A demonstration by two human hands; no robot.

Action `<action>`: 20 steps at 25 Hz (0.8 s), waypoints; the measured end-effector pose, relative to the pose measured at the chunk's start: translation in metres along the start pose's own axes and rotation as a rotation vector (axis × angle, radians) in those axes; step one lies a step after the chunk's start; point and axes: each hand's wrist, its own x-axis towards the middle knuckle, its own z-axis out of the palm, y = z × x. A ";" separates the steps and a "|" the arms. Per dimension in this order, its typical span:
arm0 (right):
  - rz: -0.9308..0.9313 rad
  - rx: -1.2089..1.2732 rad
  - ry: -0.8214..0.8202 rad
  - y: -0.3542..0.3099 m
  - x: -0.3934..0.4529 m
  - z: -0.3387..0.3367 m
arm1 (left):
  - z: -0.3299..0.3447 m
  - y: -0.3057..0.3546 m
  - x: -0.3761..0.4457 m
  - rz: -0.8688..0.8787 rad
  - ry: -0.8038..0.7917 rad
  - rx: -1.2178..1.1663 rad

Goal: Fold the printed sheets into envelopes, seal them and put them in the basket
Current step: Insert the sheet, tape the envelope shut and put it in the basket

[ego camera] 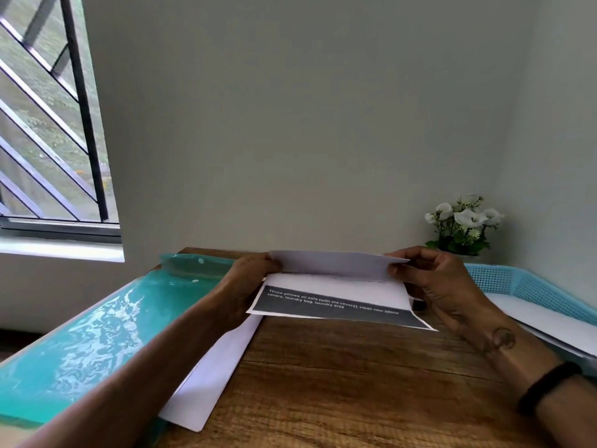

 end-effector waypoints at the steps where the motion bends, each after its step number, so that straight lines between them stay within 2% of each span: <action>1: -0.031 -0.036 0.010 -0.001 -0.001 0.002 | -0.001 0.001 0.000 -0.035 0.004 -0.063; 5: -0.099 -0.145 0.039 -0.001 -0.003 0.006 | -0.008 0.001 0.009 -0.040 -0.122 -0.241; 8: -0.108 -0.182 0.045 0.001 -0.001 0.004 | -0.011 0.002 0.012 -0.049 -0.121 -0.316; 10: -0.121 -0.226 0.037 0.001 -0.001 0.003 | -0.010 0.001 0.013 -0.056 -0.119 -0.316; 13: -0.071 -0.255 0.053 0.003 -0.001 0.007 | -0.007 -0.003 0.012 0.021 -0.115 -0.192; 15: 0.033 -0.044 0.074 0.002 0.001 0.009 | -0.004 -0.002 0.010 0.063 -0.055 -0.143; 17: 0.145 0.204 0.022 -0.001 0.002 0.009 | -0.005 -0.001 0.009 0.092 -0.002 -0.142; 18: 0.162 0.225 -0.025 -0.001 0.002 0.007 | -0.007 -0.001 0.008 0.096 0.005 -0.146; 20: 0.169 0.106 -0.123 0.001 0.000 0.004 | -0.008 0.000 0.008 0.092 -0.008 -0.156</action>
